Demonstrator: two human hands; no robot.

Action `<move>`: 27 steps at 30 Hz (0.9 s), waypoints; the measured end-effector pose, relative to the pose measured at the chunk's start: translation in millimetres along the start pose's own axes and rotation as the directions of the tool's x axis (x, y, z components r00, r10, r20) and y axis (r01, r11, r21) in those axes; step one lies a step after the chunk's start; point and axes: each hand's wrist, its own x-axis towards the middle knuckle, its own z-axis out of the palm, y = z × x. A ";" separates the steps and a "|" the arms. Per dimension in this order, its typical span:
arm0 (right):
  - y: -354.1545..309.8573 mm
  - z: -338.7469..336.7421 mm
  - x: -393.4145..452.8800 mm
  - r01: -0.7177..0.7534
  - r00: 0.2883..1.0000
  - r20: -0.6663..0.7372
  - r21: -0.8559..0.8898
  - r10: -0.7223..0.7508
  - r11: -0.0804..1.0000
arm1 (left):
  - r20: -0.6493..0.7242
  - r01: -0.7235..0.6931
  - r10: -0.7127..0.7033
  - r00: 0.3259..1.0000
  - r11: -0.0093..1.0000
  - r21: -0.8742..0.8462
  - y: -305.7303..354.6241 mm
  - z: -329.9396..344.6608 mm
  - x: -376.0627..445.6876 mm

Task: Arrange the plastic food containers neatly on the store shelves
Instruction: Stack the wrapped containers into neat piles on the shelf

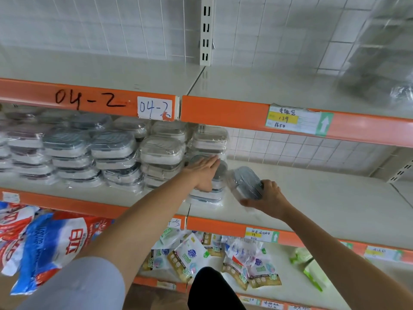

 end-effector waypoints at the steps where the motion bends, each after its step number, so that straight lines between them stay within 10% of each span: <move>1: 4.1 2.0 -1.5 -0.016 1.000 0.007 0.038 0.016 0.999 | 0.007 -0.002 0.001 1.000 1.000 0.022 1.8 0.6 3.0; 9: 12.8 2.6 -16.2 -0.120 0.992 -0.035 -0.010 0.120 0.993 | -0.147 -0.140 0.197 0.969 0.934 0.330 13.8 -4.8 -9.1; 27: -79.9 -107.9 -166.7 0.092 0.981 -0.162 -0.108 -0.109 0.990 | -0.225 -0.161 0.141 0.964 0.984 -0.075 26.5 -71.9 -215.7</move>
